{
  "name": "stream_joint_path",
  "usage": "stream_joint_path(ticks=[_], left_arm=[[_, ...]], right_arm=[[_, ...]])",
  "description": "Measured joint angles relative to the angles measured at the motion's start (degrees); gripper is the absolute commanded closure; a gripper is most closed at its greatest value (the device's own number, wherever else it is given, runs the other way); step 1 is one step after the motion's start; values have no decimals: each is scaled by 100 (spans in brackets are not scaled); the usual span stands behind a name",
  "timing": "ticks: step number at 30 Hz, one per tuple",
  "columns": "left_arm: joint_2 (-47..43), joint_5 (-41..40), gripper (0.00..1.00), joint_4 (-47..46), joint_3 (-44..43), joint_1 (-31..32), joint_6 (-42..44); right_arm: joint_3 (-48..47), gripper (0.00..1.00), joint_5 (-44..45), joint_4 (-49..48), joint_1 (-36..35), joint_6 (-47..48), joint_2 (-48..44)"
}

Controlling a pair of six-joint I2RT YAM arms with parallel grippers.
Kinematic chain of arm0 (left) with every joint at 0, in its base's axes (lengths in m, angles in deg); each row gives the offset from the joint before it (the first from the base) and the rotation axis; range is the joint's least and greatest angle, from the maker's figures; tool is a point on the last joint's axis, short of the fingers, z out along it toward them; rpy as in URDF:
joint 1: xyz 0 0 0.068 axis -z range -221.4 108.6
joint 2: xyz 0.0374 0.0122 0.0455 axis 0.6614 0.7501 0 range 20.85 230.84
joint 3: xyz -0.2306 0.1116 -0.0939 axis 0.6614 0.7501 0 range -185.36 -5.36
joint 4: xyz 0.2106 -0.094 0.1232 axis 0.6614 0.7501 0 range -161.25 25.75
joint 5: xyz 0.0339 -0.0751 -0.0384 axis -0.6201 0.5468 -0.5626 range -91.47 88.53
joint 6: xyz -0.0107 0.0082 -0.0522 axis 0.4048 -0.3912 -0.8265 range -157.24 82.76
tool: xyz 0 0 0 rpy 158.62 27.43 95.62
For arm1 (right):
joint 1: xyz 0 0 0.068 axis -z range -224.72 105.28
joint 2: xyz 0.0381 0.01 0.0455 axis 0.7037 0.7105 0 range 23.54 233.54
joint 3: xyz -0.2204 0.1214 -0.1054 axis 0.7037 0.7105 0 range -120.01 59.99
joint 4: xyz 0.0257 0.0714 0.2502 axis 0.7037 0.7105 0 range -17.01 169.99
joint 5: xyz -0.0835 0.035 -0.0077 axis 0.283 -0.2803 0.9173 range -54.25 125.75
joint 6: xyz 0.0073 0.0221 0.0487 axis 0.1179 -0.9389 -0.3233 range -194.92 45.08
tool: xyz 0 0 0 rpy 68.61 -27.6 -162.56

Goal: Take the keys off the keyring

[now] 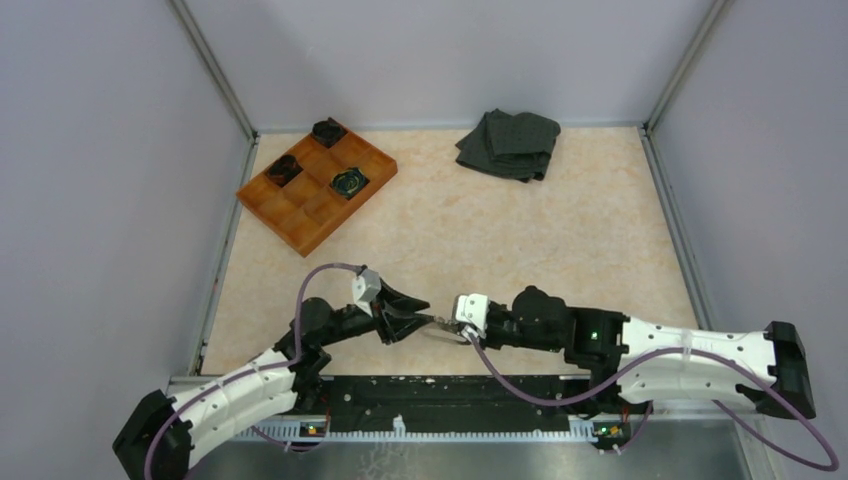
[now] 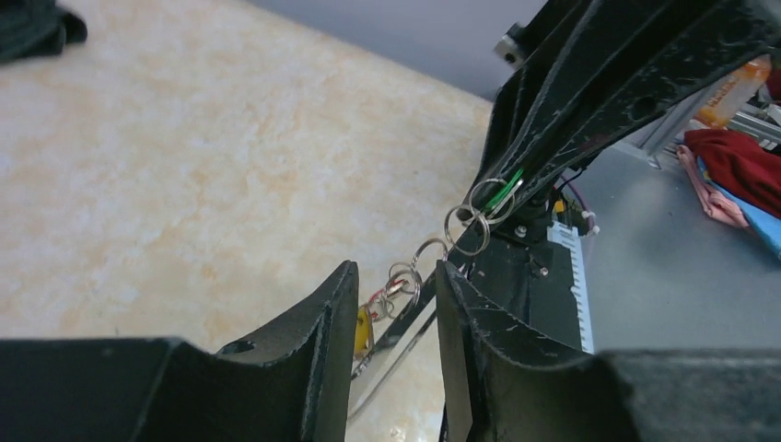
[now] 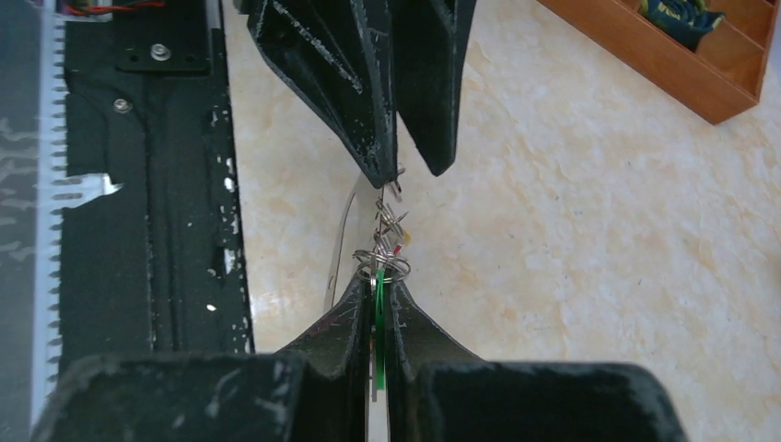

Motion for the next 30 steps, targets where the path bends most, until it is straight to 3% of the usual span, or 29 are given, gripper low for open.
stream_joint_path(ticks=[13, 23, 30], left_arm=[[299, 1388, 55, -1985, 11, 37, 455], [1268, 2610, 56, -3307, -715, 120, 9], [1716, 3016, 56, -3768, -966, 428, -278]], right_arm=[[-944, 100, -1239, 863, -262, 284, -424], [-1718, 100, -1191, 1770, -872, 649, -398], [-2028, 100, -1008, 2157, -1117, 901, -212]])
